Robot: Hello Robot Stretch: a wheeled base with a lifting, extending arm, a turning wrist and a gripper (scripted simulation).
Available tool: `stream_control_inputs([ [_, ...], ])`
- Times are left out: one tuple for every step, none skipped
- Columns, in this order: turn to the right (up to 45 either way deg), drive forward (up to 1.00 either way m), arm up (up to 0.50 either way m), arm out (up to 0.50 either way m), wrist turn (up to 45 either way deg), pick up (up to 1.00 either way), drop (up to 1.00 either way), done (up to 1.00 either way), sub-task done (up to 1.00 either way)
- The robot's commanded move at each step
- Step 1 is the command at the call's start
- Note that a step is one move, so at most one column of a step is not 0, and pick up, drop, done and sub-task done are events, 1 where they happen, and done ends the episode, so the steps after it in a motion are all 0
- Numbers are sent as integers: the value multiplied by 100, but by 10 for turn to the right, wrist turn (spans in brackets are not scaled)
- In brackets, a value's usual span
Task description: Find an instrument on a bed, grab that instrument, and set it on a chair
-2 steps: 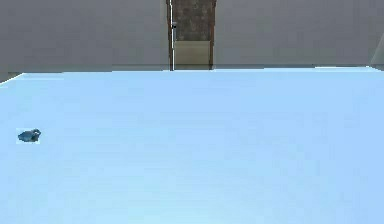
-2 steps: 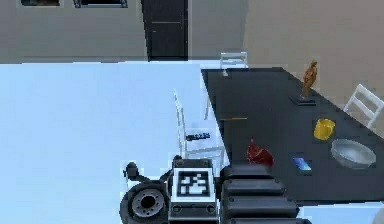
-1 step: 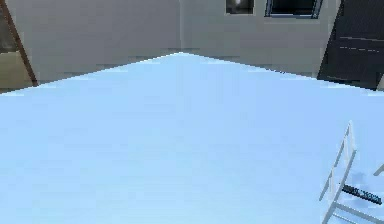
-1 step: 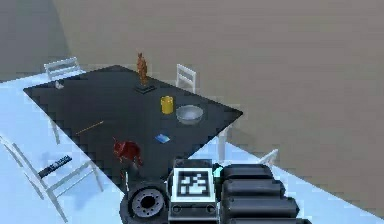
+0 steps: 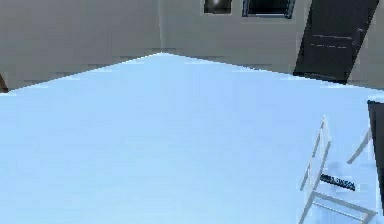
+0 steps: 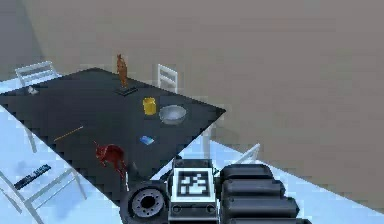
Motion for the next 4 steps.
stream_control_inputs([
  [450,0,0,0,0,0,0,0,0],
  [450,0,0,0,0,0,0,0,0],
  [330,0,0,0,0,0,0,0,0],
  [0,35,0,0,0,0,0,0,0],
])
